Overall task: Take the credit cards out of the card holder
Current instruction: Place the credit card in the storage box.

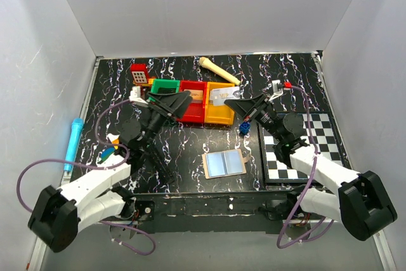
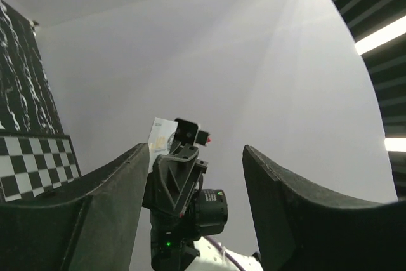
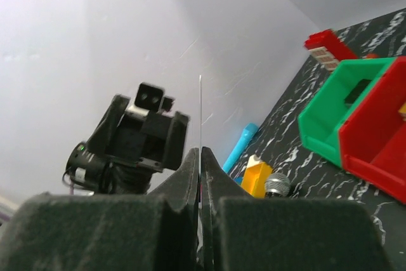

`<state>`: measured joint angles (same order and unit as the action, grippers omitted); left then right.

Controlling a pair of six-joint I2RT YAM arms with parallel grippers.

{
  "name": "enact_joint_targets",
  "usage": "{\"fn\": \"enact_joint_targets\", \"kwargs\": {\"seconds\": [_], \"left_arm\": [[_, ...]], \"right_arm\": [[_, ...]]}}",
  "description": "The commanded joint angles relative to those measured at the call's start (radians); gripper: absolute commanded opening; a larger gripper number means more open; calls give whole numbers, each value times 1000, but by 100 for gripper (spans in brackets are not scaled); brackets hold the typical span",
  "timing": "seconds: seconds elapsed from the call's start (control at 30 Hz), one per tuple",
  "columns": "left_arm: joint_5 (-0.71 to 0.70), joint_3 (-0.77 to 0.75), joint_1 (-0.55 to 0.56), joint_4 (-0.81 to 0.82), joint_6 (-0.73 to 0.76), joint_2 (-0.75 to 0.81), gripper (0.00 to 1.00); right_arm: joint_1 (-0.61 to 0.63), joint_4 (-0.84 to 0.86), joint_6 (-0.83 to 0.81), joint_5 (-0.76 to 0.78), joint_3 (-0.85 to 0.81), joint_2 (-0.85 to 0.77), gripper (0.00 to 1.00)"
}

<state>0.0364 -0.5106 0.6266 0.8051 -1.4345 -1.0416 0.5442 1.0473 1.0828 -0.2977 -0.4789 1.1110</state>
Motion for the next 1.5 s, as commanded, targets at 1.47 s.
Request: {"fn": "enact_joint_targets", "kwargs": {"seconds": [1.47], "left_arm": [[-75, 380, -103, -604, 63, 715, 61]], "right_arm": [[-156, -323, 213, 54, -371, 644, 1]]}}
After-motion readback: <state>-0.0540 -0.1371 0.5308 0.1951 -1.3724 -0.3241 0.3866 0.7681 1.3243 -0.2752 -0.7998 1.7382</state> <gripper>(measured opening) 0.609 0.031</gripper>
